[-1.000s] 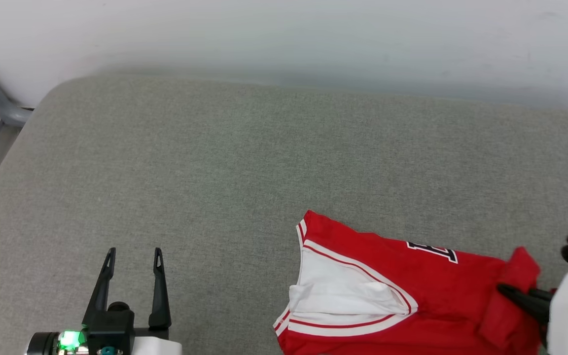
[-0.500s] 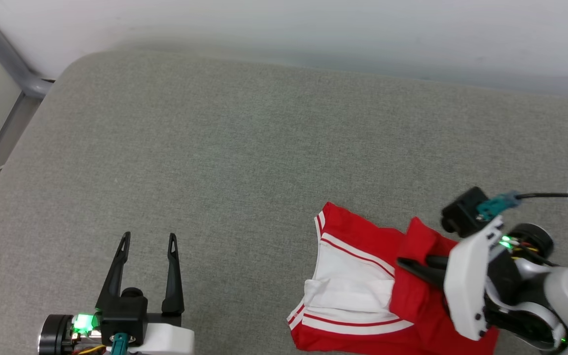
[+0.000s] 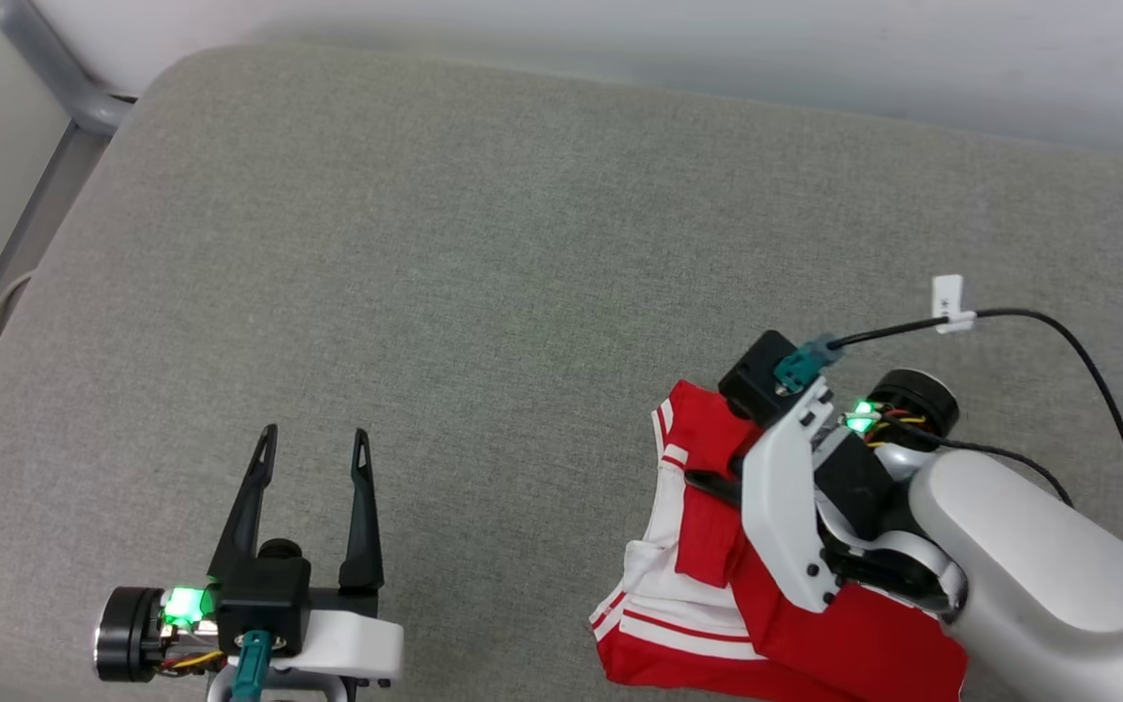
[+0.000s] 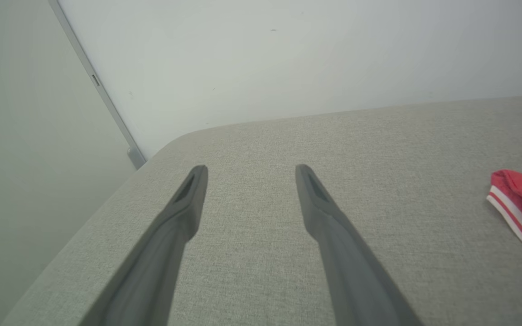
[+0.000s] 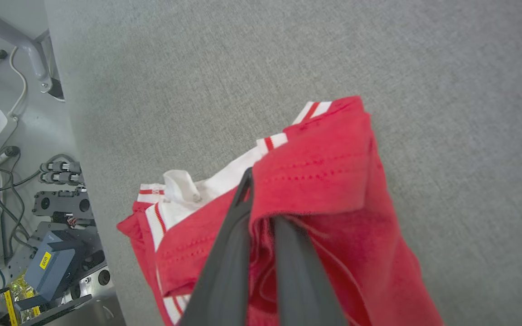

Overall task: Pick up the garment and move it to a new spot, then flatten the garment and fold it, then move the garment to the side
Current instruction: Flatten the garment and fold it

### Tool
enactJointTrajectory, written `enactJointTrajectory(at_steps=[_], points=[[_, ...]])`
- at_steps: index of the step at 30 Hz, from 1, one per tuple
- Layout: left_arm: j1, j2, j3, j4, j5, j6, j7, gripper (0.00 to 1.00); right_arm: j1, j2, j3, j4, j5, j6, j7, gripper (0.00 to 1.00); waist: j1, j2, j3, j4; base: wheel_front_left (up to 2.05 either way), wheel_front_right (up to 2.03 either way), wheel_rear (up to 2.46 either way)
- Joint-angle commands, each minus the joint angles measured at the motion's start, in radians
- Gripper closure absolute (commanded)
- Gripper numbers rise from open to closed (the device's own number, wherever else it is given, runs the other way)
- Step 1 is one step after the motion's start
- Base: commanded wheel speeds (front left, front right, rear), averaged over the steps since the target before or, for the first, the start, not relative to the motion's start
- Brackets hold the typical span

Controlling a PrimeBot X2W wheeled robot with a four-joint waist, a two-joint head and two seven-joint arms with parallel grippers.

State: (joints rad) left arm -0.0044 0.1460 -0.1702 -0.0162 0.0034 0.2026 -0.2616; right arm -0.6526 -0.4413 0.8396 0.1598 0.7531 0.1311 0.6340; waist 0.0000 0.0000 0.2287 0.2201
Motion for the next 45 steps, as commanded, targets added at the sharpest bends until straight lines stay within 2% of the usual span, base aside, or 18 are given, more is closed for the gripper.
enactJointTrajectory(at_steps=[1, 9, 13, 14, 15, 16, 25, 32, 38, 45], points=[[-0.013, -0.004, -0.005, 0.002, 0.001, 0.003, -0.005, 0.00, -0.031, 0.013, 0.026, 0.034, -0.010, -0.001, -0.010, 1.00, 0.0000, 0.0000, 0.011, 0.009, 0.00, 0.00, 0.00], [-0.028, -0.008, -0.014, 0.008, 0.000, 0.011, -0.005, 0.00, -0.090, 0.030, 0.201, 0.204, -0.011, -0.001, -0.021, 1.00, 0.0000, 0.0000, 0.035, 0.020, 0.00, 0.00, 0.00], [-0.028, -0.005, -0.017, 0.016, -0.002, 0.014, -0.005, 0.00, -0.092, 0.019, 0.262, 0.242, 0.016, -0.001, -0.053, 1.00, 0.0000, 0.0000, 0.029, 0.013, 0.00, 0.00, 0.00], [-0.026, -0.003, -0.018, 0.017, -0.002, 0.014, -0.005, 0.00, -0.094, 0.017, 0.267, 0.241, 0.026, -0.001, -0.067, 0.96, 0.0000, 0.0000, 0.024, 0.010, 0.00, 0.00, 0.00], [-0.023, 0.000, -0.019, 0.019, -0.001, 0.014, -0.005, 0.00, -0.100, 0.014, 0.270, 0.237, 0.032, -0.001, -0.087, 0.62, 0.0000, 0.0000, 0.018, 0.006, 0.00, 0.00, 0.00], [-0.019, 0.002, -0.019, 0.021, -0.001, 0.014, -0.005, 0.00, -0.105, 0.009, 0.270, 0.231, 0.040, -0.001, -0.111, 0.00, 0.0000, 0.0000, 0.011, 0.002, 0.00, 0.00, 0.00], [0.025, 0.025, -0.015, 0.025, -0.002, 0.017, -0.005, 0.00, -0.075, -0.072, 0.212, 0.118, 0.067, -0.001, -0.292, 0.00, 0.0000, 0.0000, -0.062, -0.049, 0.00, 0.00, 0.00], [0.068, 0.035, -0.011, 0.028, -0.008, 0.022, -0.004, 0.00, 0.033, -0.134, 0.038, 0.082, 0.005, -0.001, -0.454, 0.00, 0.0000, 0.0000, -0.118, -0.106, 0.00, 0.00, 0.00], [0.089, 0.044, -0.003, 0.028, -0.012, 0.023, -0.004, 0.00, 0.156, -0.099, -0.190, 0.131, -0.153, -0.001, -0.612, 0.00, 0.0000, 0.0000, -0.153, -0.147, 0.00, 0.00, 0.00], [0.117, 0.046, 0.003, 0.018, -0.013, 0.028, -0.004, 0.00, 0.326, 0.015, -0.509, 0.150, -0.372, -0.001, -0.790, 0.00, 0.0000, 0.0000, -0.190, -0.181, 0.00, 0.00, 0.00]])
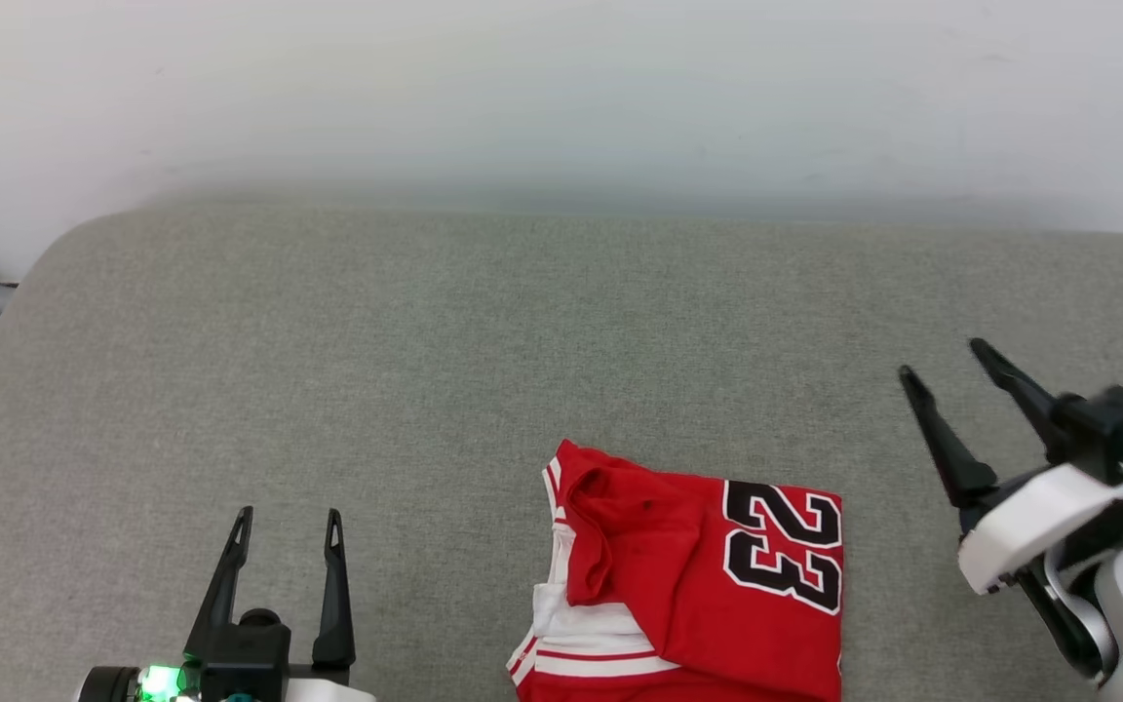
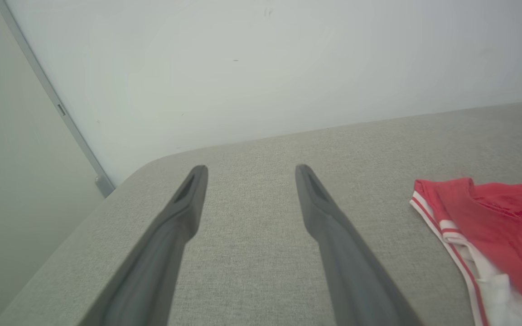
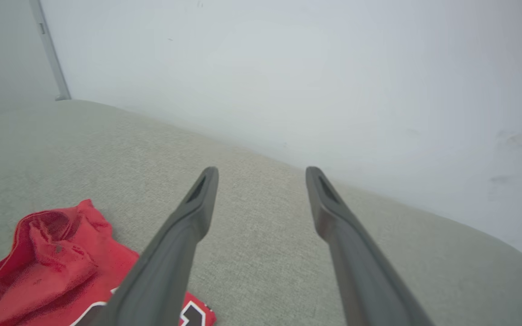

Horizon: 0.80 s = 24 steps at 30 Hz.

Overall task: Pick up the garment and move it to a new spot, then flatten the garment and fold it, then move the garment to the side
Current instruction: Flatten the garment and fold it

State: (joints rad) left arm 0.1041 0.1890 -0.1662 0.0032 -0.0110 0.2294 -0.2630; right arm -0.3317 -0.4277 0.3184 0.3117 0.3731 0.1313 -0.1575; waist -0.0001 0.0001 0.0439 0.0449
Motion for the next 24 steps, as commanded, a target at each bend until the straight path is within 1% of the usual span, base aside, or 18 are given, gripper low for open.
enactJointTrajectory(at_steps=[1, 6, 11, 15, 19, 24], points=[[0.013, 0.004, 0.001, -0.003, 0.003, 0.003, -0.002, 0.00, 0.028, 0.018, -0.035, -0.005, -0.024, -0.001, -0.019, 0.00, 0.0001, -0.0001, -0.009, -0.008, 0.00, 0.00, 0.00], [0.022, 0.007, 0.001, -0.010, 0.005, 0.004, -0.002, 0.00, 0.146, 0.115, -0.208, -0.075, -0.148, -0.001, -0.082, 0.00, 0.0001, -0.0001, -0.023, -0.014, 0.00, 0.00, 0.00], [0.032, 0.008, -0.004, -0.015, 0.006, 0.000, -0.002, 0.00, 0.263, 0.220, -0.314, -0.183, -0.221, -0.001, -0.103, 0.00, 0.0001, -0.0001, -0.035, -0.018, 0.00, 0.00, 0.00], [0.036, 0.010, -0.003, -0.019, 0.005, 0.003, -0.002, 0.00, 0.339, 0.286, -0.336, -0.263, -0.270, -0.001, -0.107, 0.00, 0.0001, -0.0001, -0.039, -0.023, 0.00, 0.00, 0.00], [0.043, 0.011, -0.005, -0.023, 0.005, 0.001, -0.002, 0.00, 0.401, 0.329, -0.352, -0.334, -0.294, -0.001, -0.107, 0.00, 0.0001, -0.0001, -0.042, -0.025, 0.00, 0.00, 0.00], [0.051, 0.013, -0.007, -0.029, 0.003, -0.001, -0.002, 0.00, 0.461, 0.360, -0.376, -0.387, -0.293, -0.001, -0.107, 0.00, 0.0001, -0.0001, -0.041, -0.024, 0.00, 0.00, 0.00]])
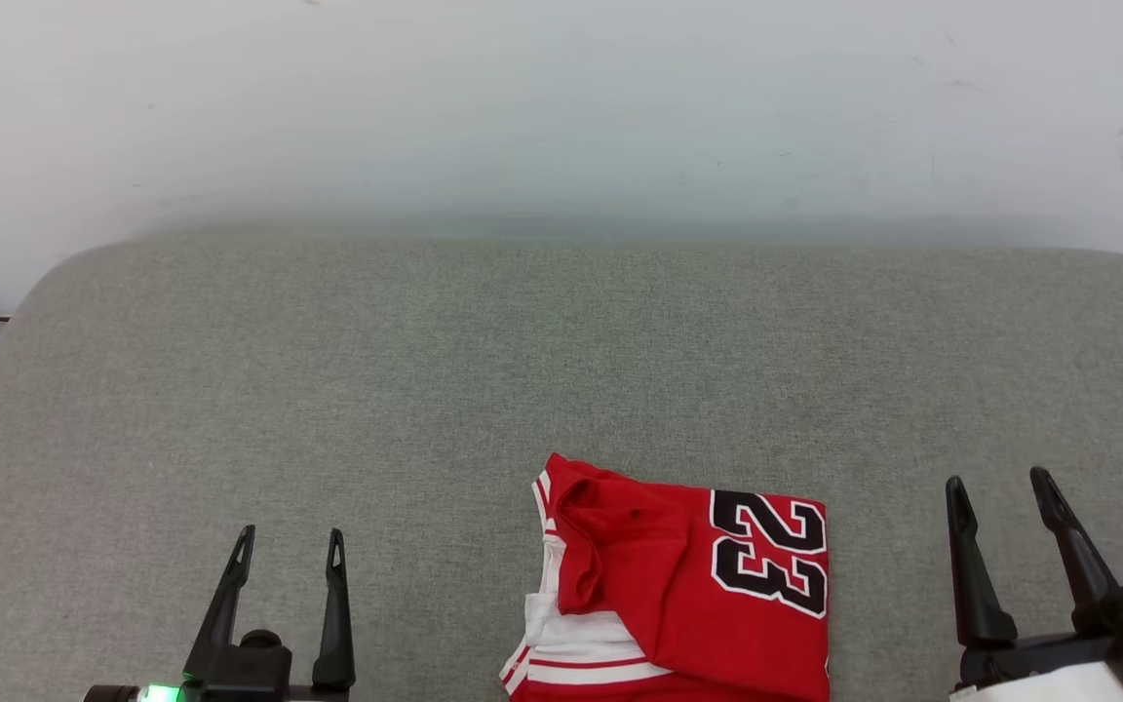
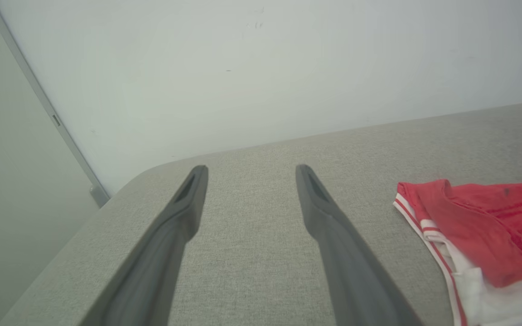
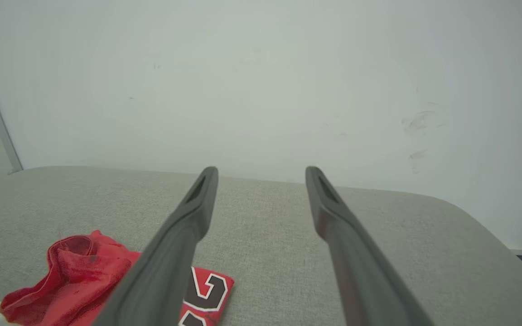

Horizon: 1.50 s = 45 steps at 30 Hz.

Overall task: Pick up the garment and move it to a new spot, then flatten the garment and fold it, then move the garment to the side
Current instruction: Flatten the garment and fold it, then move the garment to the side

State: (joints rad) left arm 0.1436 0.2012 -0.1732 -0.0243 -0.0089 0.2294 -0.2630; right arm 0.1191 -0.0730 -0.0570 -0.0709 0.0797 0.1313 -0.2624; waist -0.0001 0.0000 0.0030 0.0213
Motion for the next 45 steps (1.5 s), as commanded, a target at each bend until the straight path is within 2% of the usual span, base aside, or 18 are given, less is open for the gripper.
enactJointTrajectory(at_steps=[1, 12, 23, 30, 35, 44, 45], points=[[0.013, 0.001, 0.001, -0.002, 0.000, -0.001, -0.002, 0.00, 0.020, 0.009, -0.005, -0.010, -0.004, -0.001, -0.002, 0.00, 0.0001, 0.0000, 0.000, 0.000, 0.00, 0.00, 0.00], [0.020, 0.006, 0.001, -0.002, -0.004, -0.004, -0.002, 0.00, 0.064, 0.023, -0.016, -0.018, -0.021, -0.001, -0.003, 0.00, 0.0001, 0.0000, 0.002, -0.002, 0.00, 0.00, 0.00], [0.012, 0.003, 0.002, 0.008, -0.009, -0.007, -0.002, 0.00, 0.026, 0.025, -0.024, -0.004, -0.027, -0.001, -0.003, 0.00, 0.0001, 0.0000, 0.003, 0.006, 0.00, 0.00, 0.00], [-0.009, -0.002, -0.007, 0.011, -0.004, -0.015, -0.002, 0.00, -0.082, -0.036, -0.060, -0.039, 0.014, -0.001, 0.027, 0.00, 0.0001, 0.0000, 0.019, 0.021, 0.00, 0.00, 0.00], [-0.017, -0.006, -0.014, 0.018, 0.000, -0.016, -0.002, 0.00, -0.183, -0.132, -0.010, -0.071, 0.054, -0.001, 0.155, 0.00, 0.0001, 0.0000, 0.024, 0.029, 0.00, 0.00, 0.00], [-0.037, -0.010, -0.025, 0.027, 0.001, -0.019, -0.002, 0.00, -0.324, -0.299, 0.164, -0.049, 0.285, -0.001, 0.609, 0.00, 0.0001, 0.0000, 0.036, 0.046, 0.00, 0.00, 0.00], [-0.037, -0.010, -0.025, 0.027, 0.001, -0.019, -0.002, 0.00, -0.324, -0.299, 0.164, -0.049, 0.285, -0.001, 0.609, 0.00, 0.0001, 0.0000, 0.036, 0.046, 0.00, 0.00, 0.00]])
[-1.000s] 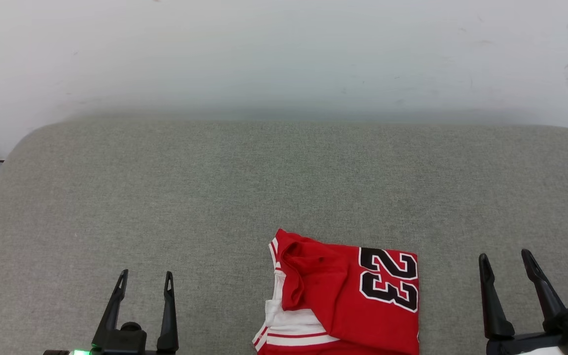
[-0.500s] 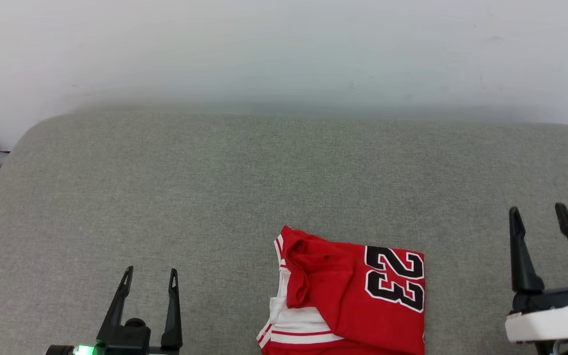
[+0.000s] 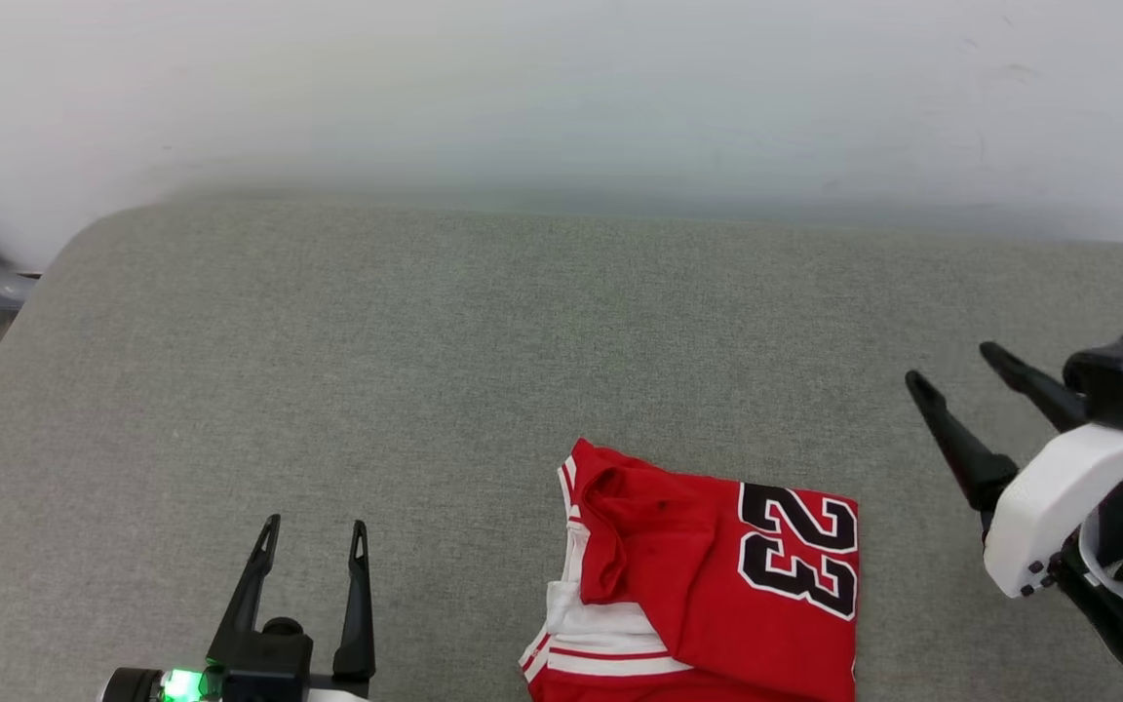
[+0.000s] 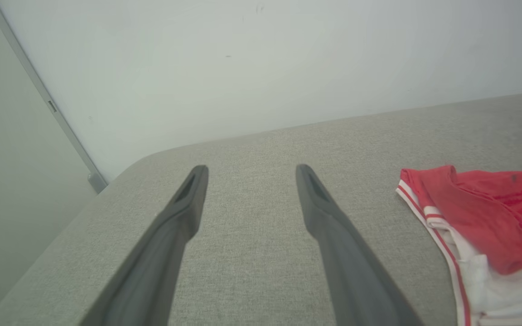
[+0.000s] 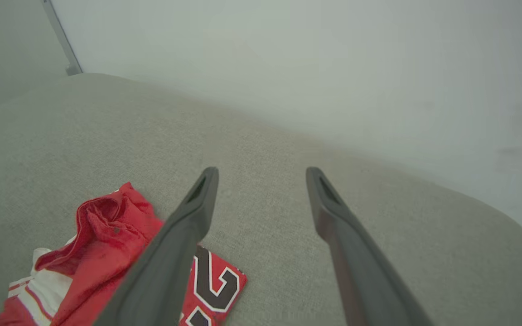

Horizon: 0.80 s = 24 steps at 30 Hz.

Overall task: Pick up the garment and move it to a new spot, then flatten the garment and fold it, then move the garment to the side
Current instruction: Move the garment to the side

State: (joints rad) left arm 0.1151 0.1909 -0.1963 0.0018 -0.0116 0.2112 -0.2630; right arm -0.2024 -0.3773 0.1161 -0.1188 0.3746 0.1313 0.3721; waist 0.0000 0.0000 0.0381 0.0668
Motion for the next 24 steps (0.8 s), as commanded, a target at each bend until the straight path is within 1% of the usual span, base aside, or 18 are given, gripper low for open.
enactJointTrajectory(at_steps=[1, 8, 12, 14, 17, 24], points=[[-0.013, -0.001, -0.004, 0.002, 0.004, -0.002, -0.002, 0.00, -0.015, -0.012, 0.011, 0.006, 0.014, -0.001, 0.023, 0.00, 0.0000, 0.0000, 0.003, 0.003, 0.00, 0.00, 0.00], [-0.031, -0.008, -0.013, 0.002, 0.006, -0.007, -0.002, 0.00, -0.031, -0.098, 0.124, 0.084, 0.211, -0.001, 0.357, 0.00, 0.0000, 0.0000, 0.031, 0.024, 0.00, 0.00, 0.00], [-0.044, -0.014, -0.016, 0.000, 0.004, -0.003, -0.002, 0.00, -0.030, -0.136, 0.166, 0.114, 0.287, -0.001, 0.476, 0.00, 0.0000, 0.0000, 0.054, 0.039, 0.00, 0.00, 0.00], [-0.049, -0.019, -0.018, 0.000, 0.003, -0.002, -0.002, 0.00, -0.029, -0.148, 0.183, 0.127, 0.313, -0.001, 0.509, 0.00, 0.0000, 0.0000, 0.069, 0.048, 0.00, 0.00, 0.00], [-0.065, -0.026, -0.022, 0.001, 0.003, -0.003, -0.002, 0.00, -0.043, -0.146, 0.202, 0.150, 0.344, -0.001, 0.533, 0.00, 0.0000, 0.0000, 0.091, 0.060, 0.00, 0.00, 0.00], [-0.101, -0.038, -0.032, 0.007, 0.006, -0.004, -0.002, 0.00, -0.041, -0.139, 0.251, 0.220, 0.369, -0.001, 0.516, 0.00, 0.0000, 0.0000, 0.139, 0.098, 0.00, 0.00, 0.00]])
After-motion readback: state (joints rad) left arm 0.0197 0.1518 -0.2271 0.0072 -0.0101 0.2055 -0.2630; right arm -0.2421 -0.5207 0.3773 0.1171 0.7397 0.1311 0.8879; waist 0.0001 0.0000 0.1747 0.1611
